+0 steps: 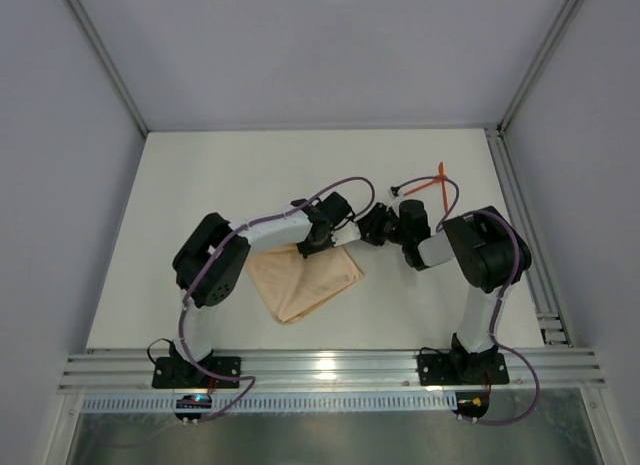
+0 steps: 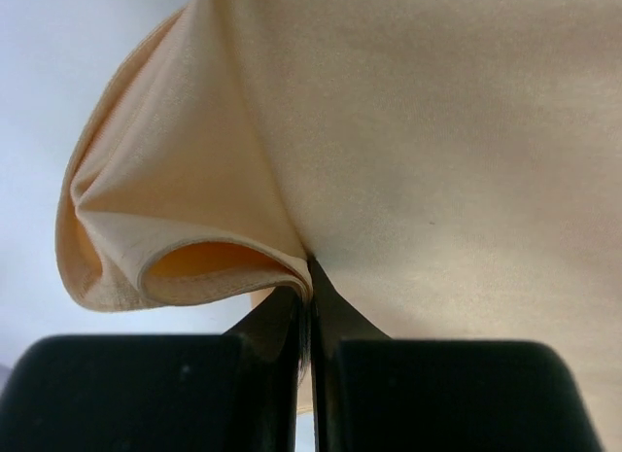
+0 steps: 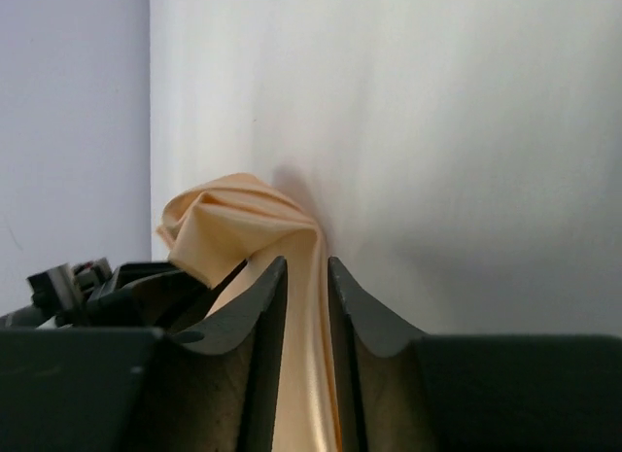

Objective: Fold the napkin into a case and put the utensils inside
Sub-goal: Fold the lower triangle-folded napkin at the center of the board.

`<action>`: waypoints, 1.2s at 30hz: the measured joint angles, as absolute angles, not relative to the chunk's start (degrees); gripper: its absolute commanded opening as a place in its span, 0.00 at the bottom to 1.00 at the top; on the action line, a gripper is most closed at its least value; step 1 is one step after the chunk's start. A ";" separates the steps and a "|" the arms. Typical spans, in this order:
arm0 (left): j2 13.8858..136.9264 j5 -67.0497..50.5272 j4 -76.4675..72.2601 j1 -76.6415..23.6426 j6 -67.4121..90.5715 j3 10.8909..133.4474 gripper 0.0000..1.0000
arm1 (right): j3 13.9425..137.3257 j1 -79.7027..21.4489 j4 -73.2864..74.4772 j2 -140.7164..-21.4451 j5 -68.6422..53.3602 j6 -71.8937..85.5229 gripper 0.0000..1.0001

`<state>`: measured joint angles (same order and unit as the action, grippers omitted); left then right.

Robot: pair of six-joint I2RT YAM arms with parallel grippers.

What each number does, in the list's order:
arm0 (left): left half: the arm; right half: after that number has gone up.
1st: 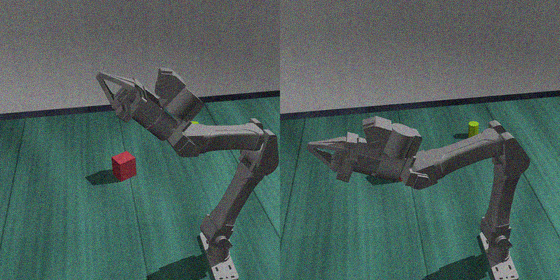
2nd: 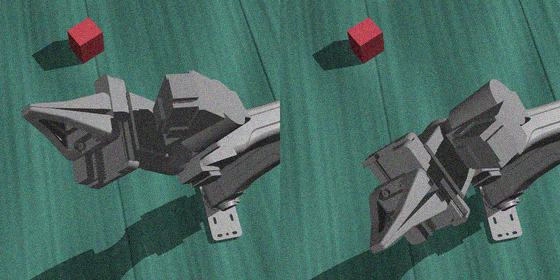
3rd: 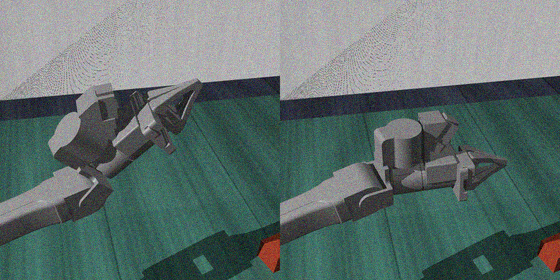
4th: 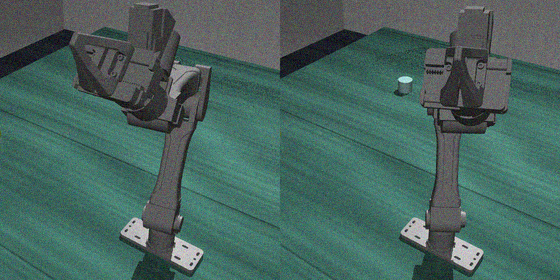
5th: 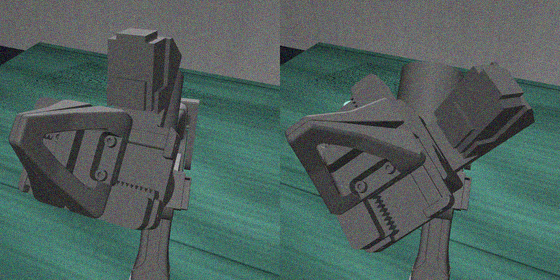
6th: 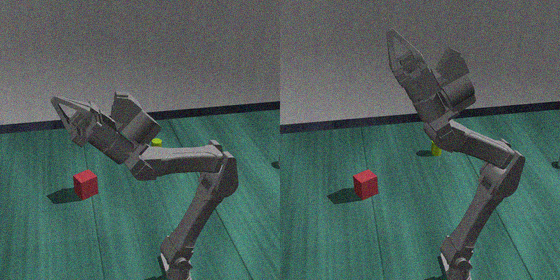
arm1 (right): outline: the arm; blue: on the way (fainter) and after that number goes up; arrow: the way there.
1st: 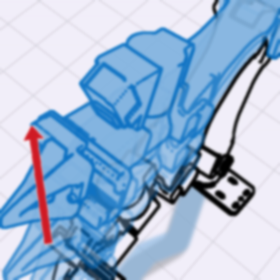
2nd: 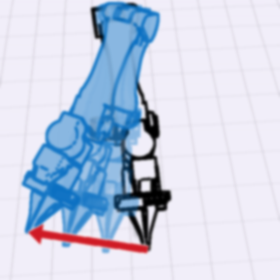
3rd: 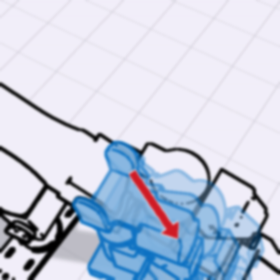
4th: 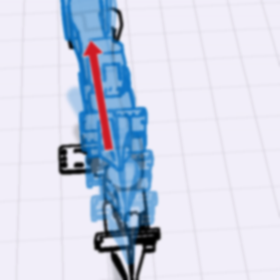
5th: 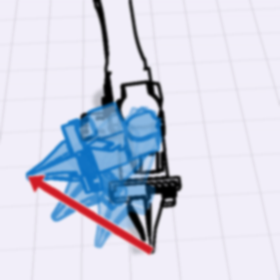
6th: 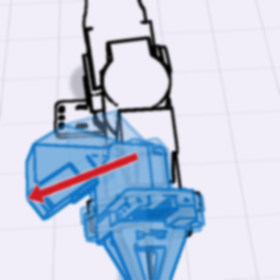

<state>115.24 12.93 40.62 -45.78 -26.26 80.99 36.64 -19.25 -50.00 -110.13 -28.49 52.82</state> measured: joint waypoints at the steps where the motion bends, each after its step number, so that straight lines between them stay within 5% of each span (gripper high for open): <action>1: 115.02 13.56 40.21 -45.84 -26.79 80.75 0.00 | 36.64 -18.96 -49.63 -109.30 -29.58 52.18 0.32; 13: 109.12 16.80 30.83 -49.78 -38.26 72.60 0.00 | 42.02 -8.29 -44.71 -106.37 -42.54 43.00 0.36; 23: 108.57 20.49 27.77 -54.81 -41.43 66.08 0.00 | 48.42 -13.85 -31.00 -101.30 -45.32 27.46 0.35; 36: 108.38 22.59 27.35 -56.62 -40.93 65.19 0.00 | 66.48 -27.92 -12.51 -109.25 -49.69 11.88 0.08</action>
